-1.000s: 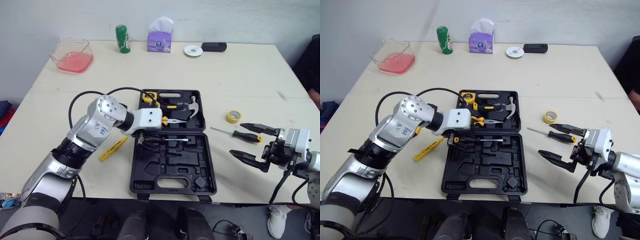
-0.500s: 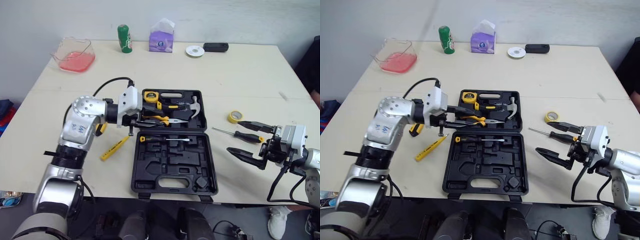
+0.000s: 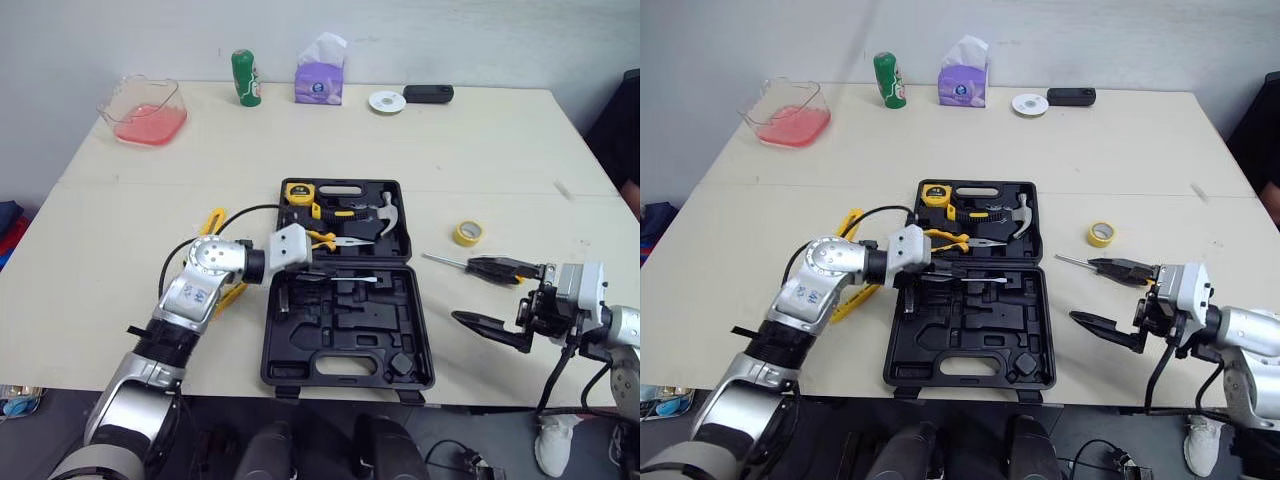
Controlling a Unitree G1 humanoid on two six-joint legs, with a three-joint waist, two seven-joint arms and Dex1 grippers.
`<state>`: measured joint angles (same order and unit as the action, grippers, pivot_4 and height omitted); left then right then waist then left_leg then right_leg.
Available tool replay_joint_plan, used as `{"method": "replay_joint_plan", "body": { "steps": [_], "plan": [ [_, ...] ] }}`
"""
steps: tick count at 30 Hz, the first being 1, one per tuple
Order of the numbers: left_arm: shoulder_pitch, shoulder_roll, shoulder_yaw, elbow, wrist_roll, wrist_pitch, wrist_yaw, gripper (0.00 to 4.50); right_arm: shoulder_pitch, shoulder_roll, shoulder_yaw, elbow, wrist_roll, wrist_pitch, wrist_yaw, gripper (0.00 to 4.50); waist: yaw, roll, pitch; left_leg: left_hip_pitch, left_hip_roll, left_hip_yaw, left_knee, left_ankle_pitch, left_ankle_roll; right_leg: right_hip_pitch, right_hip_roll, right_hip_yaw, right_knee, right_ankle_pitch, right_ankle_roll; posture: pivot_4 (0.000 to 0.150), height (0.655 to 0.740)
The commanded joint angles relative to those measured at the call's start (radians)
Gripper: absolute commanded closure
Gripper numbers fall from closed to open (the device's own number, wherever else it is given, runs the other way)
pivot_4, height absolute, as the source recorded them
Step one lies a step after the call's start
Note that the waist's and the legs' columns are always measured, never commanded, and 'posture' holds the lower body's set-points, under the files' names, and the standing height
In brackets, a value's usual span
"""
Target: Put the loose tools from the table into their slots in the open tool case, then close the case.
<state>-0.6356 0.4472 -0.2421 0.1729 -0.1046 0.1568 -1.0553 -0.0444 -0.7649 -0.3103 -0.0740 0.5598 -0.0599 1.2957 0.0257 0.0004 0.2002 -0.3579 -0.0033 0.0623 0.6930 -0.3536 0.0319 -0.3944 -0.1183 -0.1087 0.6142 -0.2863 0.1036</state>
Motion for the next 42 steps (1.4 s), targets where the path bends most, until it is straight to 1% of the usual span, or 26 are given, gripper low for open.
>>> {"method": "replay_joint_plan", "body": {
  "steps": [1,8,15,21,24,26,28,31,33,37,39,42],
  "plan": [
    [0.004,-0.006,0.002,-0.019,0.003,-0.001,0.019,4.47,0.002,-0.022,-0.014,-0.037,0.009,-0.001,0.006,0.0,0.0,0.0,0.0,0.0,0.0,0.0,0.0,0.0,0.0,0.0,0.0,0.0,0.0,0.0,0.0,0.15,0.74],
    [0.008,-0.028,-0.012,0.028,0.047,0.018,0.087,4.47,0.012,-0.029,-0.017,-0.052,0.01,0.004,-0.002,0.0,0.001,0.0,0.0,0.0,0.0,0.0,0.0,0.0,0.0,0.0,0.0,0.0,0.0,0.0,0.0,0.15,0.74],
    [0.046,-0.031,-0.042,0.041,0.068,0.043,0.09,4.47,0.002,-0.032,-0.011,-0.097,0.012,0.042,-0.033,0.0,0.001,0.0,-0.001,0.003,0.0,0.0,0.001,0.0,0.0,0.002,0.0,0.001,0.001,0.0,0.0,0.15,0.74],
    [0.089,-0.027,-0.098,0.046,0.115,0.199,0.149,4.47,-0.016,-0.022,-0.003,-0.115,0.01,0.065,-0.054,0.0,0.001,0.001,-0.006,0.005,0.0,0.0,0.001,-0.001,0.0,0.005,-0.001,0.002,0.001,0.0,0.0,0.15,0.74],
    [0.102,-0.016,-0.123,0.035,0.122,0.277,0.164,4.47,-0.019,-0.014,0.0,-0.119,0.006,0.067,-0.067,0.0,0.0,0.002,-0.016,0.007,0.0,-0.003,0.001,-0.001,0.0,0.009,-0.002,0.004,-0.002,0.0,0.0,0.15,0.74],
    [0.105,-0.005,-0.139,0.028,0.127,0.31,0.168,4.47,-0.021,-0.011,-0.001,-0.119,0.008,0.067,-0.074,0.0,-0.001,0.004,-0.019,0.011,0.001,-0.004,0.0,-0.003,0.0,0.014,-0.003,0.004,-0.005,0.0,0.0,0.15,0.74],
    [0.103,0.014,-0.166,0.043,0.165,0.265,0.184,4.47,-0.022,-0.007,-0.001,-0.118,0.013,0.067,-0.079,0.0,-0.001,0.003,-0.023,0.02,0.001,-0.004,-0.003,-0.006,0.0,0.022,-0.009,0.003,-0.01,-0.001,-0.002,0.15,0.74],
    [0.099,-0.007,-0.131,0.025,0.11,0.256,0.181,4.47,-0.021,-0.004,0.002,-0.118,0.013,0.064,-0.085,0.0,-0.003,0.006,-0.033,0.024,0.001,-0.003,-0.007,-0.006,0.0,0.025,-0.01,0.003,-0.013,-0.001,-0.002,0.15,0.74],
    [0.089,-0.018,-0.106,0.012,0.075,0.245,0.167,4.47,-0.025,0.0,0.008,-0.115,0.009,0.063,-0.089,0.0,-0.003,0.007,-0.033,0.024,0.001,-0.003,-0.007,-0.006,0.0,0.024,-0.01,0.003,-0.013,-0.001,-0.002,0.15,0.74],
    [0.051,-0.03,-0.05,-0.029,0.063,0.059,0.184,4.47,-0.029,0.001,0.01,-0.1,0.003,0.054,-0.096,0.0,-0.002,0.007,-0.032,0.022,0.001,-0.003,-0.007,-0.006,-0.001,0.021,-0.011,0.003,-0.013,-0.001,-0.002,0.15,0.74],
    [0.049,-0.03,-0.035,-0.057,0.037,0.052,0.163,4.47,-0.028,-0.003,0.009,-0.095,0.002,0.051,-0.098,0.0,-0.002,0.006,-0.03,0.019,0.001,-0.003,-0.007,-0.006,0.0,0.019,-0.011,0.003,-0.013,-0.001,-0.002,0.15,0.74],
    [0.078,-0.003,0.031,-0.154,-0.044,0.016,0.117,4.47,-0.025,-0.018,-0.018,-0.06,0.001,0.039,-0.089,0.0,-0.002,0.005,-0.028,0.017,0.0,-0.003,-0.007,-0.006,0.0,0.018,-0.011,0.002,-0.012,-0.001,-0.002,0.15,0.74]
  ]
}}
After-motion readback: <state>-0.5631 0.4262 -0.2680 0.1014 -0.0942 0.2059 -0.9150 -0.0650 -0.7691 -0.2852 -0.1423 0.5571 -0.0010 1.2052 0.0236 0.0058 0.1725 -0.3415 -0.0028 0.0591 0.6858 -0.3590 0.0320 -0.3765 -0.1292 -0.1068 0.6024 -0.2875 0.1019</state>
